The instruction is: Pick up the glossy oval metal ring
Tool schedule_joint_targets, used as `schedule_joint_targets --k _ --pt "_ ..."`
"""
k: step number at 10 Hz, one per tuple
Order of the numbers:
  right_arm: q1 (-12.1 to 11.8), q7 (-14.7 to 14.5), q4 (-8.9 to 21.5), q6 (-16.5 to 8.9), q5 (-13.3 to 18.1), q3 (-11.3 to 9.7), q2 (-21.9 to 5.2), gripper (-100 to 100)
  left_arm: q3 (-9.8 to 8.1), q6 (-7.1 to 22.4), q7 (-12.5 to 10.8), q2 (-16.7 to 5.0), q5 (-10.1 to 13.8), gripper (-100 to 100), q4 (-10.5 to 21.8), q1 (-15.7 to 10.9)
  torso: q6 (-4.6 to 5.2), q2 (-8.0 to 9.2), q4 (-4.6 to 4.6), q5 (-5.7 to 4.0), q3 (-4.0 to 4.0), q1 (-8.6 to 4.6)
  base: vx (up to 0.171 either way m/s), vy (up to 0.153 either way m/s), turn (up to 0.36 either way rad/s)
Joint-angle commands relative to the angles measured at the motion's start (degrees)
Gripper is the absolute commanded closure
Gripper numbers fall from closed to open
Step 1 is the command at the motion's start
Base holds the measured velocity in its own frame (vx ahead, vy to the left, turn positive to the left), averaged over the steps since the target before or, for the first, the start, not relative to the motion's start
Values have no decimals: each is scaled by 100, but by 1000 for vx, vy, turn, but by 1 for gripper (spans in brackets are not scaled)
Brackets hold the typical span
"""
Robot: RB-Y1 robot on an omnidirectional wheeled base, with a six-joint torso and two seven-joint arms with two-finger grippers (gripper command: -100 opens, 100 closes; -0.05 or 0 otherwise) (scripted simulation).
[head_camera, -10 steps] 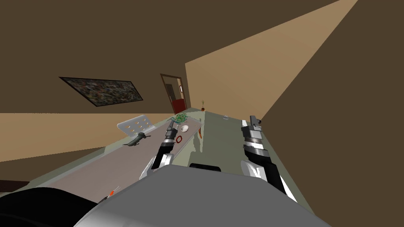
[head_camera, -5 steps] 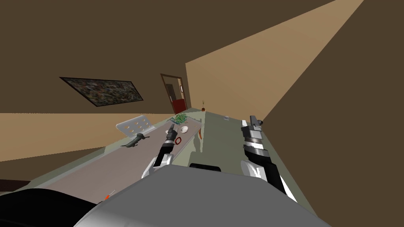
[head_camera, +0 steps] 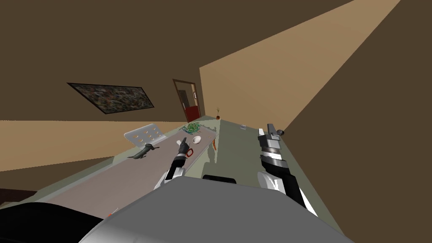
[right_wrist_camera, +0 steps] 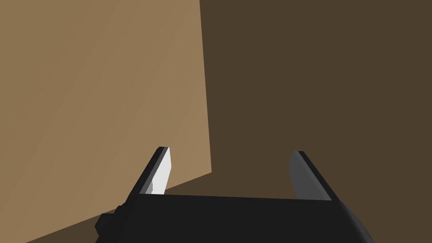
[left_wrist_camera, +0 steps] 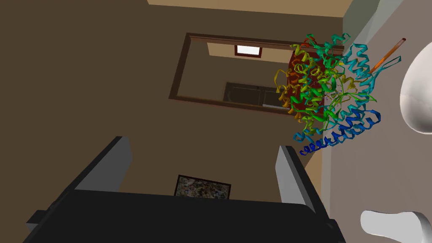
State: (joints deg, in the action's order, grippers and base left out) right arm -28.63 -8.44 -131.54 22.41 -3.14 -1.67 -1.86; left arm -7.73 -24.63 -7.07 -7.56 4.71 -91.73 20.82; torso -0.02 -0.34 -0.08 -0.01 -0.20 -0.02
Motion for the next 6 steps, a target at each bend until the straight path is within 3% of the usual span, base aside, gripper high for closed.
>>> schedule_joint_targets --k 1,6 --pt "0 0 0 0 0 0 0 0 -52 77 -45 -40 42 -100 217 -65 0 0 0 0 0 0 68 -5 18" --pt "1 0 0 0 0 0 0 0 -186 186 -129 -15 167 -100 928 -235 1 21 4 0 11 1 42 -3 28"
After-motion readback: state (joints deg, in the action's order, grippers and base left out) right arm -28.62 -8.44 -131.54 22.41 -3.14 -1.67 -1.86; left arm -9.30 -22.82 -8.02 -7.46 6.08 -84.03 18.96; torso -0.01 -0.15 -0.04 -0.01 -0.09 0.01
